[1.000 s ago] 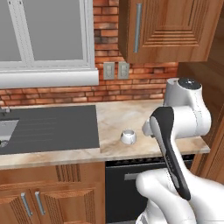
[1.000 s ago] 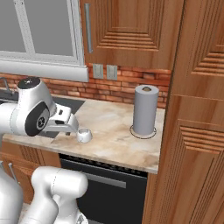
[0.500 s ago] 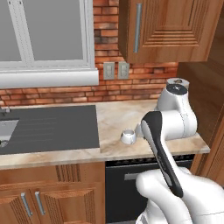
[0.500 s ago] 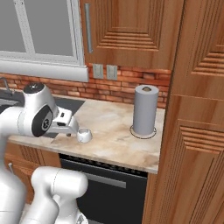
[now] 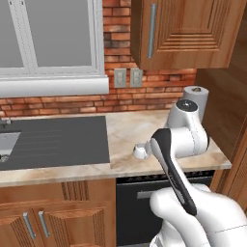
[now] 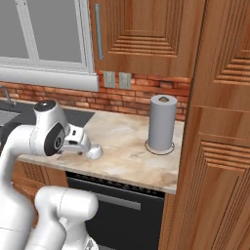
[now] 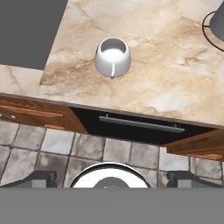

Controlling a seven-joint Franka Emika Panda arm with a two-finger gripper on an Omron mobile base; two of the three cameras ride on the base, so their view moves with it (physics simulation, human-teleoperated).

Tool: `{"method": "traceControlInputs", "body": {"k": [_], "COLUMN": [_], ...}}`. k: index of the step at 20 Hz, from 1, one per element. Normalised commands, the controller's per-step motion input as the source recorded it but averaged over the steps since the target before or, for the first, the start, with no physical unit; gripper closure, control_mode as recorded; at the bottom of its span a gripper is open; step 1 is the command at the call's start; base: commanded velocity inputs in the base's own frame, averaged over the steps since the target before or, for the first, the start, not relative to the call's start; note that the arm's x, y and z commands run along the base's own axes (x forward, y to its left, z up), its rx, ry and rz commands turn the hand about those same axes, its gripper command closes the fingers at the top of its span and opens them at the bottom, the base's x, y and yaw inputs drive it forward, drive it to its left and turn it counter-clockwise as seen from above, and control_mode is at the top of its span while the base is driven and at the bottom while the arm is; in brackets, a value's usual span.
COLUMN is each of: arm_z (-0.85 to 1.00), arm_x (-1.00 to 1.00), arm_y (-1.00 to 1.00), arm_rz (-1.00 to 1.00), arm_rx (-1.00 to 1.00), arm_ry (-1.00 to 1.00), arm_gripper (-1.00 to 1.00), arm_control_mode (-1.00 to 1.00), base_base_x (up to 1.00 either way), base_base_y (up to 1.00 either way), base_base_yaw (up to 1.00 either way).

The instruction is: Clear the mugs and bowl far away from the sink.

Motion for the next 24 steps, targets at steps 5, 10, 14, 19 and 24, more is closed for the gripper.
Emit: {"method": "traceControlInputs", "body": {"k": [5, 10, 14, 19, 24], "arm_z": [-0.33, -0.25, -0.16, -0.06, -0.08], "arm_x": [0.32, 0.31, 0.41, 0.40, 0.25], "arm_y": [0.00, 0.00, 0.00, 0.00, 0.00], "arm_rz": [0.00, 0.00, -0.01, -0.01, -0.03], "arm_rx": [0.03, 0.05, 0.02, 0.00, 0.00], "arm_ry": [0.00, 0.00, 0.00, 0.00, 0.02], "arm_gripper": [-1.00, -1.00, -1.00, -1.00, -1.00], "arm_control_mode": [-1.00, -1.00, -1.00, -1.00, -1.00], "base_base_x": [0.00, 0.00, 0.00, 0.00, 0.00], "base_base_y": [0.00, 0.00, 0.00, 0.00, 0.00], "base_base_yaw": [0.00, 0.00, 0.00, 0.00, 0.00]}}
